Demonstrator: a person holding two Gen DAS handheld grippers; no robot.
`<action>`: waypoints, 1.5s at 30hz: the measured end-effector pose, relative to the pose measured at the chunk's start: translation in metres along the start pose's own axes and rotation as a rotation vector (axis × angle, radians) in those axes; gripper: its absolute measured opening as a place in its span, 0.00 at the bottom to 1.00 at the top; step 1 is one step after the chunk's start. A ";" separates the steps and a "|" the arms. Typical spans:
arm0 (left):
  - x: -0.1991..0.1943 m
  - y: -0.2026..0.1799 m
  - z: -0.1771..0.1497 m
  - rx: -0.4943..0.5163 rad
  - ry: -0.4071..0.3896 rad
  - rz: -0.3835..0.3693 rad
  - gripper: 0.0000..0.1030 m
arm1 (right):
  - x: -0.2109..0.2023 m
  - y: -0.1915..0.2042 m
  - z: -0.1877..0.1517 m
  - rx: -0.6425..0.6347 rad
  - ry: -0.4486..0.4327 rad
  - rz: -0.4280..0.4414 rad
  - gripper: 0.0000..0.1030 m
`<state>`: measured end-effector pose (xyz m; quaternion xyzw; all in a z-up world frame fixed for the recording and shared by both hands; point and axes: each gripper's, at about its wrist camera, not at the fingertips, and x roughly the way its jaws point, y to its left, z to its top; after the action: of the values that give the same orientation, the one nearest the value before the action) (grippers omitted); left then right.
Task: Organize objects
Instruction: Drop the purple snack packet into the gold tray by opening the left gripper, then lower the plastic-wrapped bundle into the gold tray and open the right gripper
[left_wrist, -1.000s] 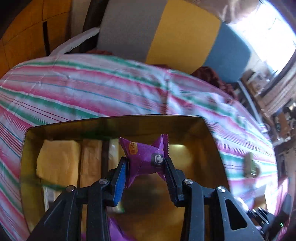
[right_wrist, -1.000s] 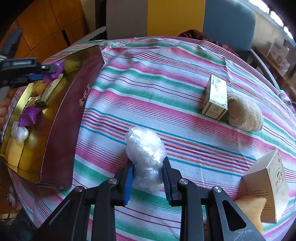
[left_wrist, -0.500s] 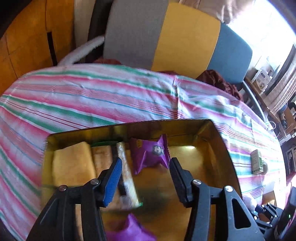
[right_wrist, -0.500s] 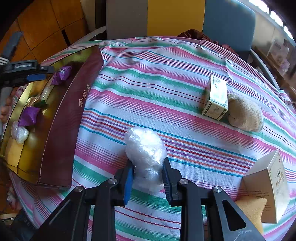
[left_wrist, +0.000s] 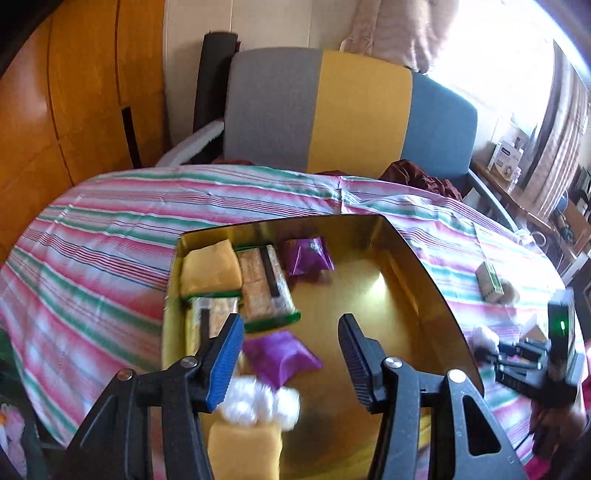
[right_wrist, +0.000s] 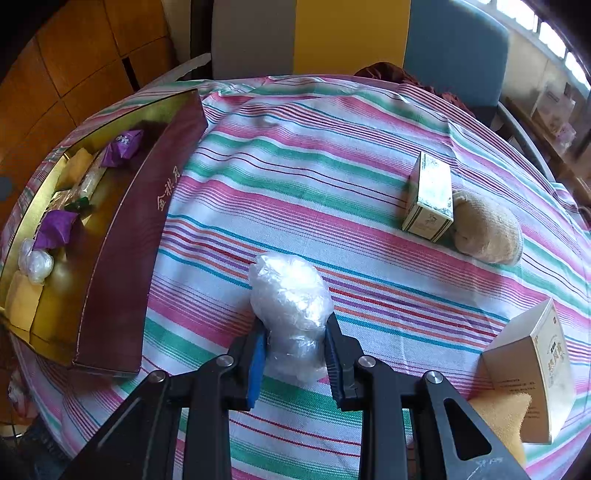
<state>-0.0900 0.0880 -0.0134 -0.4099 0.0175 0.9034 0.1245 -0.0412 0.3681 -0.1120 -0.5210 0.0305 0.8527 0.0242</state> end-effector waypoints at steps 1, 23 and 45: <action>-0.006 0.000 -0.004 0.007 -0.010 0.005 0.52 | 0.000 0.000 0.000 0.001 0.000 0.000 0.28; -0.035 0.043 -0.046 -0.056 -0.032 0.019 0.52 | -0.047 0.001 0.022 0.139 -0.098 -0.005 0.28; -0.026 0.088 -0.057 -0.159 -0.004 0.022 0.52 | 0.010 0.172 0.108 0.008 0.009 0.228 0.29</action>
<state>-0.0526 -0.0106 -0.0377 -0.4166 -0.0503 0.9040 0.0817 -0.1538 0.2050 -0.0668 -0.5178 0.0930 0.8475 -0.0710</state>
